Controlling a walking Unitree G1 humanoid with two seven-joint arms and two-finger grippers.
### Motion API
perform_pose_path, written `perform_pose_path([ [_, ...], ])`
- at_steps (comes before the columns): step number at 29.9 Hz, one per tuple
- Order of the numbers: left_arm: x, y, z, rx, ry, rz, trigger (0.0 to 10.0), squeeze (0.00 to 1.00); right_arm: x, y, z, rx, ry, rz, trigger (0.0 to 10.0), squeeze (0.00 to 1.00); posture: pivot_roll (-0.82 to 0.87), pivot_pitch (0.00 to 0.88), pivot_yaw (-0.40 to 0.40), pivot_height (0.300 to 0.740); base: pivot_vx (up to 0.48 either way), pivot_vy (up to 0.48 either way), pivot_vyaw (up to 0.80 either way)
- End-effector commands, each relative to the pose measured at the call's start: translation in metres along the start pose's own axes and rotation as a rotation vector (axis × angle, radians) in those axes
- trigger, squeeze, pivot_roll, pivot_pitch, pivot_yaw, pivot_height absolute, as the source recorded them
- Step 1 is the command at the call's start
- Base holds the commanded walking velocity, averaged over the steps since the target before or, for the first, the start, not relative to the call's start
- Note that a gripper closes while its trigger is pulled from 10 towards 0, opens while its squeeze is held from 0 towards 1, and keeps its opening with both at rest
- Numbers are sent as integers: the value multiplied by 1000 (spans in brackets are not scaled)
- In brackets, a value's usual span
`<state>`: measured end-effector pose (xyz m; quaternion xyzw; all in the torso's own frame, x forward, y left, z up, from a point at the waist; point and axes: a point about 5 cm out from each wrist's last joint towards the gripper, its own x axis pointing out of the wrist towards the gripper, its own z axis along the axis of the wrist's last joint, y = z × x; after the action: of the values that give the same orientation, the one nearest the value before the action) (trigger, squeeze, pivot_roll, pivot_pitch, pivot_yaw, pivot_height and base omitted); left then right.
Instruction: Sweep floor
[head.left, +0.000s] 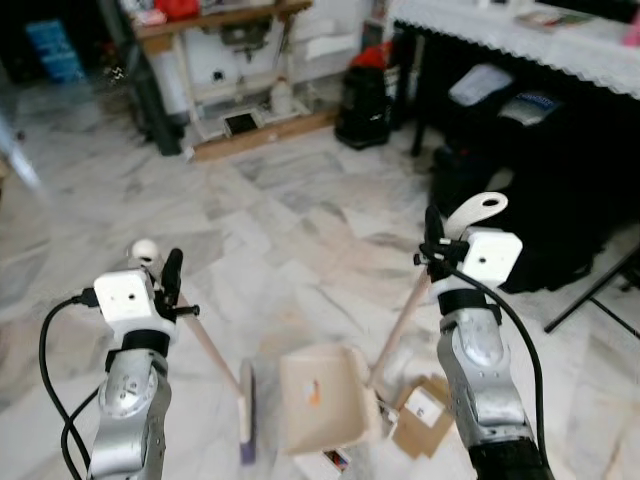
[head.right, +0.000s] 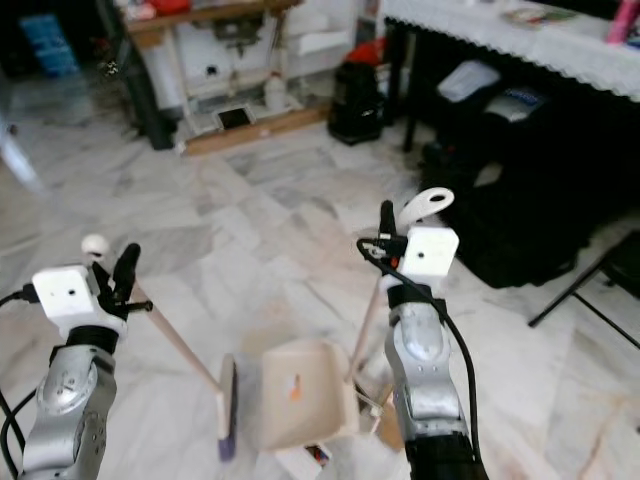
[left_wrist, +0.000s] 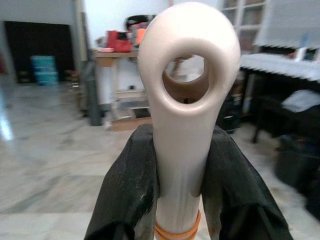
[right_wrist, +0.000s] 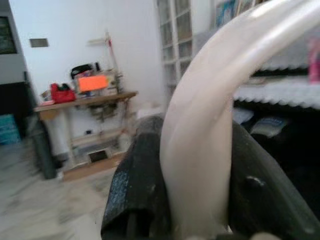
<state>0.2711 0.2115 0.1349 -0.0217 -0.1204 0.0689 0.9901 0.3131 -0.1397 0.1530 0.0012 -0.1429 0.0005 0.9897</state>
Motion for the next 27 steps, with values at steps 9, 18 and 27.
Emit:
perform_pose_path([
  [9, 5, 2, 10, 7, -39, -4, 10000, 0, 5, 5, 12, 20, -55, 6, 10000, 0, 73, 0, 60, 740, 0, 0, -800],
  [18, 6, 0, 9, 4, -40, -7, 10000, 0, 6, 5, 13, 15, -58, 7, 10000, 0, 71, 0, 59, 740, 0, 240, -800],
  [27, 7, 0, 10, 2, -41, -2, 10000, 0, 6, 7, 11, 12, -54, 12, 10000, 0, 77, 0, 57, 740, 0, 144, -800],
])
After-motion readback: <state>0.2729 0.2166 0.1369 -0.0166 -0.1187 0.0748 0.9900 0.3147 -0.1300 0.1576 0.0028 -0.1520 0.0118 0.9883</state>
